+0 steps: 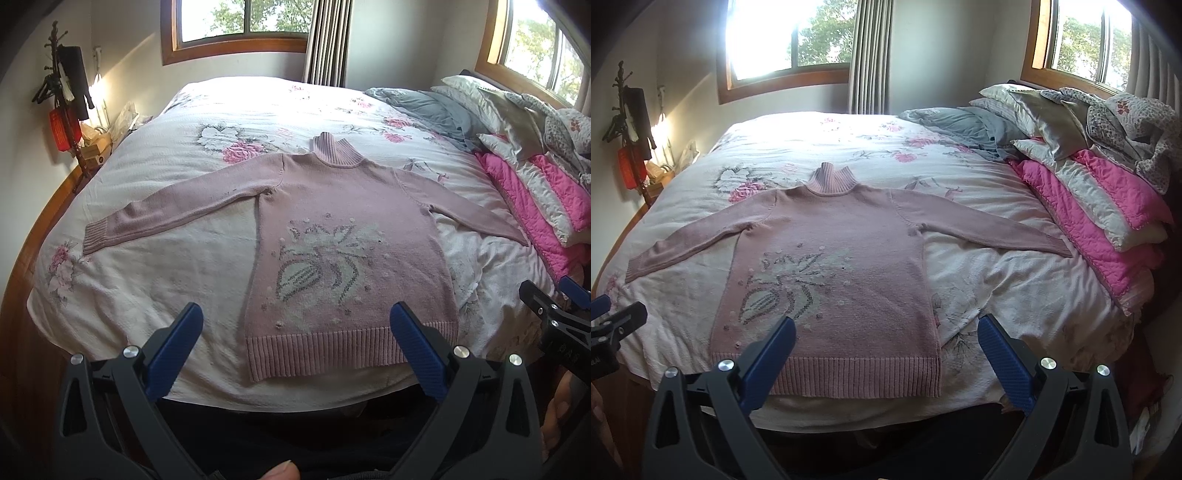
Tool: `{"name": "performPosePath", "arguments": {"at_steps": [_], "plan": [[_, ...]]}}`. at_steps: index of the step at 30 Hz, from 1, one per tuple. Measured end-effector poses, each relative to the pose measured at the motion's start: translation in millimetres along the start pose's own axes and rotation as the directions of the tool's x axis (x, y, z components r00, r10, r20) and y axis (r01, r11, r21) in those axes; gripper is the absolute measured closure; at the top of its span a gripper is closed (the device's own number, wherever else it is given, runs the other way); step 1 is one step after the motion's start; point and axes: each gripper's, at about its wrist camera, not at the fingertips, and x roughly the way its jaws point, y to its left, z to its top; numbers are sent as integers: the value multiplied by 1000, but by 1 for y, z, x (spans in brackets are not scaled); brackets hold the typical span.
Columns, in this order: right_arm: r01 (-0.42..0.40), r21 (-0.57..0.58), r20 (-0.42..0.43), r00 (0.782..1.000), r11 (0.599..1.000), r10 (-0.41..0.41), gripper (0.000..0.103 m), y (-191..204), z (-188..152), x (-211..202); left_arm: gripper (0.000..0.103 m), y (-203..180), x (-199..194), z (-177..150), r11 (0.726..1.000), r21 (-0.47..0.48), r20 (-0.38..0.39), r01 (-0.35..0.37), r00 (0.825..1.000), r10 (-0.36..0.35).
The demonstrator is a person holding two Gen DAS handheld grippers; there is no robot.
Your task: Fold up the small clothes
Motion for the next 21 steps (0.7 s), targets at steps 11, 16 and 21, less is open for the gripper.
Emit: {"name": "performPosePath", "arguments": {"at_steps": [11, 16, 21], "plan": [[8, 4, 3, 1000, 1000, -8, 4, -2, 0, 0, 3, 0, 0, 0, 1000, 0, -1, -1, 1000, 1], [6, 4, 3, 1000, 1000, -7, 4, -2, 0, 0, 3, 1, 0, 0, 1000, 0, 0, 0, 1000, 0], [6, 5, 0, 1000, 1000, -6, 4, -4, 0, 2, 3, 0, 2, -1, 1000, 1, -3, -1, 1000, 1]]}}
